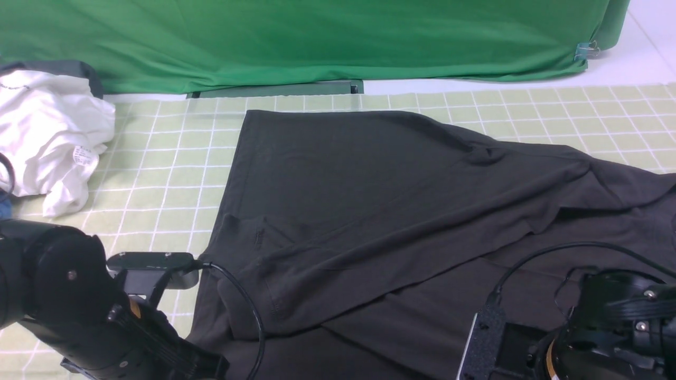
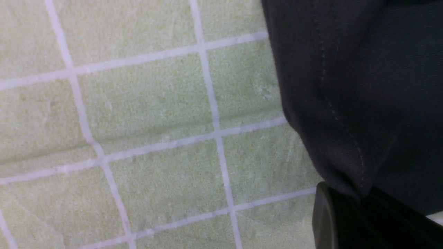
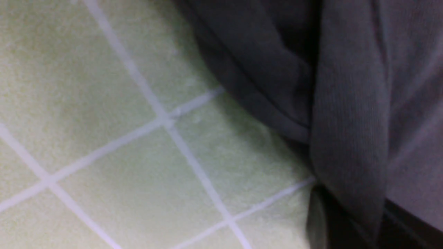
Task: Fold a long-sleeved shirt over a green coffee tablecloth.
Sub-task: 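Fold the black garment in half by bringing its near edge over to the far edge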
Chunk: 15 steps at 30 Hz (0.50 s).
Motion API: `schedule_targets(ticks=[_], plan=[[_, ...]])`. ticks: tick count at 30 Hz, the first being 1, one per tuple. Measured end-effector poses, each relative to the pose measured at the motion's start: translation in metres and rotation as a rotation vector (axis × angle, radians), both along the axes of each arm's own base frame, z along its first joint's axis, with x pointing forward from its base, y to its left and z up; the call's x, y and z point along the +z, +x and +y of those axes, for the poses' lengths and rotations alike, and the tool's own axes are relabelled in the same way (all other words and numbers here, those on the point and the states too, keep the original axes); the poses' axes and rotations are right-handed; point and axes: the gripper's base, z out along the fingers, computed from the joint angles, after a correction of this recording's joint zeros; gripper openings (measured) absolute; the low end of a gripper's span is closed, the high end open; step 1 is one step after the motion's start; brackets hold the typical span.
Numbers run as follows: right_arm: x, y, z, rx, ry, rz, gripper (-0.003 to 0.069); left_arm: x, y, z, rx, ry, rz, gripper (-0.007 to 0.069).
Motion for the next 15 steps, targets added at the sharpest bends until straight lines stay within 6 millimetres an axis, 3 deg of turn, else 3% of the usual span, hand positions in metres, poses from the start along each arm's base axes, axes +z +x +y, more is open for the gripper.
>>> schedule_targets(ticks=[8,15], plan=[[0.03,-0.015,-0.006,-0.125,0.061,0.056,0.0058,0.03,-0.027,0.005,-0.017,-0.047,-0.009,0.0021],[0.025,-0.039,-0.026,-0.23,0.042,0.144,0.0058,0.039,-0.057,0.007,-0.01,-0.125,0.044,0.0021]])
